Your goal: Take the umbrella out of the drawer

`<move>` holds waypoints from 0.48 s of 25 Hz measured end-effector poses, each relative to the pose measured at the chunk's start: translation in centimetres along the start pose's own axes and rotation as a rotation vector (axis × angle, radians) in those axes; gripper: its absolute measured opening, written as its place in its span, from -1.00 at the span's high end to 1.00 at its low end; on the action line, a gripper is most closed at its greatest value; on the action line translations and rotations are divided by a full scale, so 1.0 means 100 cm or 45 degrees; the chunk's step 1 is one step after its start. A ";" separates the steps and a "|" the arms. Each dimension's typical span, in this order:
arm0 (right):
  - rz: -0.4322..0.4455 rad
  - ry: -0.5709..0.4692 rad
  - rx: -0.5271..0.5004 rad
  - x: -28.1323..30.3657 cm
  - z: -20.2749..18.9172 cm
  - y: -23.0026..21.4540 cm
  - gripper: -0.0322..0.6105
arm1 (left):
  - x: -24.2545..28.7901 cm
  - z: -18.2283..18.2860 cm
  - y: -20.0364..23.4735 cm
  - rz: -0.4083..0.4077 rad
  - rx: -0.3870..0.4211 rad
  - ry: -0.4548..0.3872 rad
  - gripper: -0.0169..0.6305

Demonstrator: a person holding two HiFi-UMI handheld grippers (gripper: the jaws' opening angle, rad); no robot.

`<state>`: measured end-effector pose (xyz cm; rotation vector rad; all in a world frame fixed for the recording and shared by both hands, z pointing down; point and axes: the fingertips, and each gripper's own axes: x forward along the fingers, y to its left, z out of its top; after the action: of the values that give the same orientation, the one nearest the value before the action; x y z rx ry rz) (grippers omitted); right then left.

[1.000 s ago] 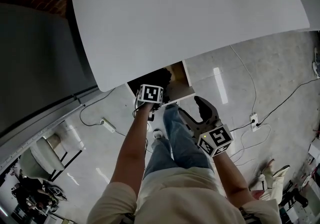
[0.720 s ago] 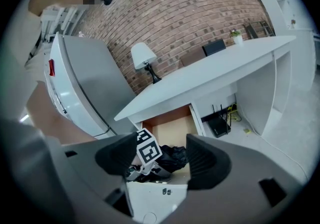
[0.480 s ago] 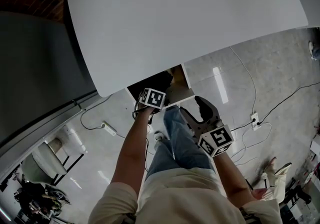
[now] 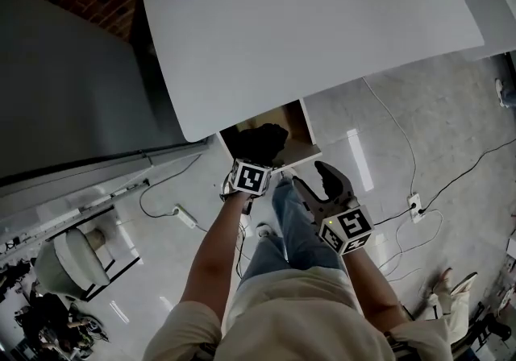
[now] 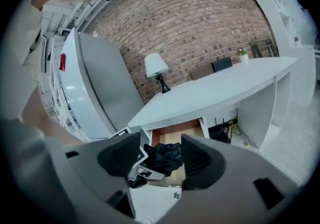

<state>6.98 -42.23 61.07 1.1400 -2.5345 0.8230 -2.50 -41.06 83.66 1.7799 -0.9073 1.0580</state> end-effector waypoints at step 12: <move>-0.102 -0.104 -0.220 -0.071 -0.003 0.096 0.70 | -0.128 -0.055 -0.045 -0.013 -0.059 -0.318 0.18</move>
<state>4.52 -32.60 54.51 1.2321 -2.5480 0.5369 -4.98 -32.35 72.10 1.9035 -1.0624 0.8126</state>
